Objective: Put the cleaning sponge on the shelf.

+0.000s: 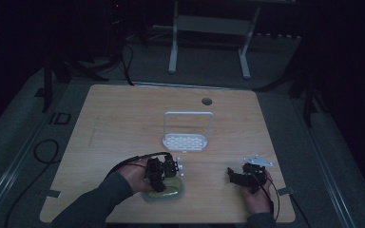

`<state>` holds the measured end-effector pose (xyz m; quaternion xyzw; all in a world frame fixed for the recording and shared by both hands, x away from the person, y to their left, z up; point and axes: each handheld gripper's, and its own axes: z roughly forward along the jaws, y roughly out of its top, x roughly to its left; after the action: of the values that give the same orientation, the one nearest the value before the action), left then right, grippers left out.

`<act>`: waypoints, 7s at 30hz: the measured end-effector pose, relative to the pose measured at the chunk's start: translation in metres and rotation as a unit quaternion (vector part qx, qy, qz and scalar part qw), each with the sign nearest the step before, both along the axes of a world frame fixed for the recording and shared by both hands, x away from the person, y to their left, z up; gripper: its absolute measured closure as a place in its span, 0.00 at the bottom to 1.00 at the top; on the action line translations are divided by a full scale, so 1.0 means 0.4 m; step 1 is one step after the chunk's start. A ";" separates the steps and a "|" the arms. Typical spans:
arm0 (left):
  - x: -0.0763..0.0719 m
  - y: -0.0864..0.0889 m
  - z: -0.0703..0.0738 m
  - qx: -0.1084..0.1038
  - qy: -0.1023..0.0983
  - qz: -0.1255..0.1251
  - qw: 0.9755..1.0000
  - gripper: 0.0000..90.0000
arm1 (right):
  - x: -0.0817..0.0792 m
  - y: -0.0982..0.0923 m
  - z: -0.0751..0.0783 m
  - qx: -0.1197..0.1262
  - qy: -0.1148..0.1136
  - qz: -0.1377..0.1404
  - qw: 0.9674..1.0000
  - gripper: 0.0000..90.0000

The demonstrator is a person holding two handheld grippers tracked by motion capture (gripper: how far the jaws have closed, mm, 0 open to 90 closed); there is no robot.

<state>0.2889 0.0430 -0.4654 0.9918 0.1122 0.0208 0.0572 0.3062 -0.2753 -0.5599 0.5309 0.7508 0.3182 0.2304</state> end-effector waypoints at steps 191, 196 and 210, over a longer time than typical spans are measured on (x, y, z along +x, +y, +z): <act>0.307 -0.158 0.024 -0.001 -0.186 -0.066 0.980 0.79 | -0.001 0.000 0.000 0.001 0.000 0.001 1.000 0.15; 0.310 -0.159 0.022 -0.004 -0.191 -0.061 0.980 0.79 | -0.001 0.000 0.000 0.001 0.001 0.001 1.000 0.14; 0.315 -0.162 0.015 0.003 -0.210 -0.045 0.977 0.79 | -0.001 0.000 0.000 0.001 0.000 0.002 1.000 0.14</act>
<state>0.4151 -0.0217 -0.4596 0.9696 0.0531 0.2260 0.0773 0.3057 -0.2753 -0.5599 0.5294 0.7518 0.3193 0.2292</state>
